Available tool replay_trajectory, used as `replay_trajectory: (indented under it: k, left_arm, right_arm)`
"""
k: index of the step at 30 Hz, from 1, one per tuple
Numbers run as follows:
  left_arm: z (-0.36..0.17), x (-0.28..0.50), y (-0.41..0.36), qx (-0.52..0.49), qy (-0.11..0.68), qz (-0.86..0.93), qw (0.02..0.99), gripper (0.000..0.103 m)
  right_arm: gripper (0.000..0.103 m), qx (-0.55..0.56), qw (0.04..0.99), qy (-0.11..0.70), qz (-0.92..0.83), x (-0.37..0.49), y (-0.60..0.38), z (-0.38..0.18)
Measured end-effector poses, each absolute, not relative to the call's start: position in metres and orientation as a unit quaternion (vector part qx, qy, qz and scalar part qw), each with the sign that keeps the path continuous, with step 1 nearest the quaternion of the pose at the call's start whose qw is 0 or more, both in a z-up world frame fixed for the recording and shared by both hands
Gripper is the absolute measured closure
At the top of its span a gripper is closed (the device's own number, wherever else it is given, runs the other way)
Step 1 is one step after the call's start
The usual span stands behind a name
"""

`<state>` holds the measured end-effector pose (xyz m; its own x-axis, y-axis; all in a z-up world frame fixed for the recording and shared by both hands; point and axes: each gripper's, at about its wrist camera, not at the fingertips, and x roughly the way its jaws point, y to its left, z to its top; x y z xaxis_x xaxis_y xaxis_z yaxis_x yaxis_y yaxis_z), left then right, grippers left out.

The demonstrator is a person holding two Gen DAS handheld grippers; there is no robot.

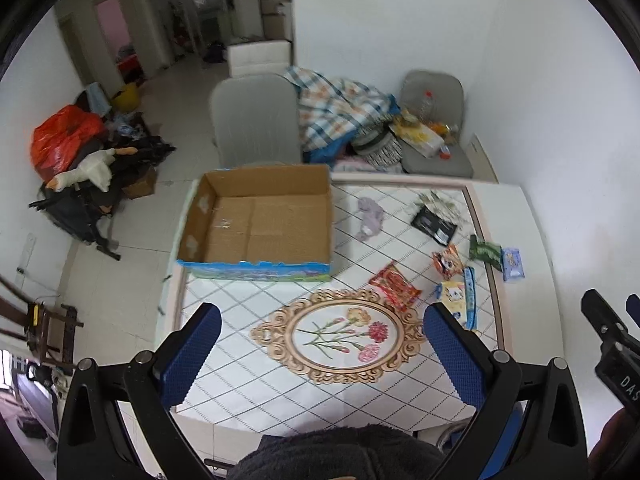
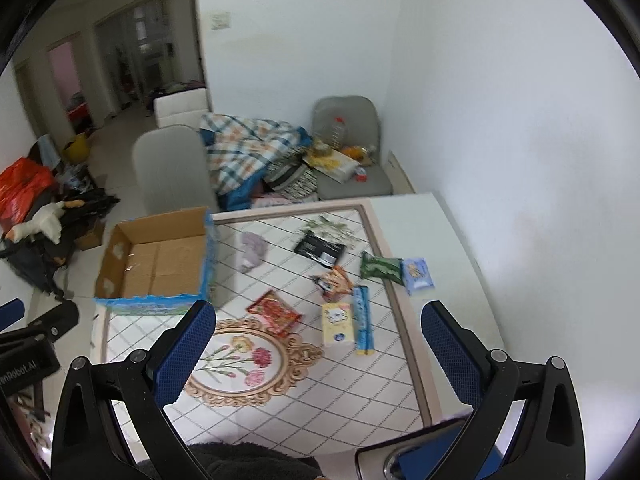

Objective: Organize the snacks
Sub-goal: 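Grasp the red-orange snack bag with the left tool while the right tool grasps the yellow tissue pack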

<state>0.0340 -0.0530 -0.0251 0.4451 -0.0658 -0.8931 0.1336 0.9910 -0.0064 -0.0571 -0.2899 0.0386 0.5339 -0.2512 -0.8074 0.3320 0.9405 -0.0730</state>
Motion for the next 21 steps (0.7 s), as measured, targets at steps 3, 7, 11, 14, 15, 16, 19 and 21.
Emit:
replay_trajectory:
  k: [3,7,11,14,15,16,19,21]
  left_arm:
    - [-0.045,0.060,-0.079,0.048,0.532,-0.087,0.841,0.000]
    - [-0.086,0.098,-0.112,0.062,0.571,-0.116,0.811,0.000]
    - [-0.148,0.136,-0.138,0.046,0.631,-0.134,0.763,0.000]
    - [-0.206,0.159,-0.152,0.011,0.689,-0.135,0.712,0.005]
    - [-0.228,0.168,-0.155,-0.016,0.715,-0.134,0.686,0.009]
    - [-0.245,0.175,-0.157,-0.035,0.731,-0.133,0.668,0.017]
    - [-0.299,0.190,-0.168,-0.086,0.778,-0.126,0.609,0.026]
    - [-0.329,0.196,-0.174,-0.107,0.802,-0.112,0.577,0.029]
  right_arm:
    - [0.000,0.054,0.861,0.468,-0.189,-0.049,-0.319,0.018]
    - [0.000,0.076,0.833,0.508,-0.205,-0.028,-0.361,-0.029]
    - [0.000,0.098,0.807,0.550,-0.193,0.002,-0.392,-0.094]
    - [0.000,0.107,0.783,0.587,-0.178,0.025,-0.405,-0.155]
    - [0.000,0.111,0.775,0.597,-0.175,0.032,-0.408,-0.174]
    - [0.000,0.115,0.763,0.612,-0.170,0.041,-0.412,-0.199]
    - [0.000,0.131,0.738,0.643,-0.157,0.057,-0.413,-0.254]
    - [0.000,0.139,0.725,0.657,-0.151,0.065,-0.412,-0.287]
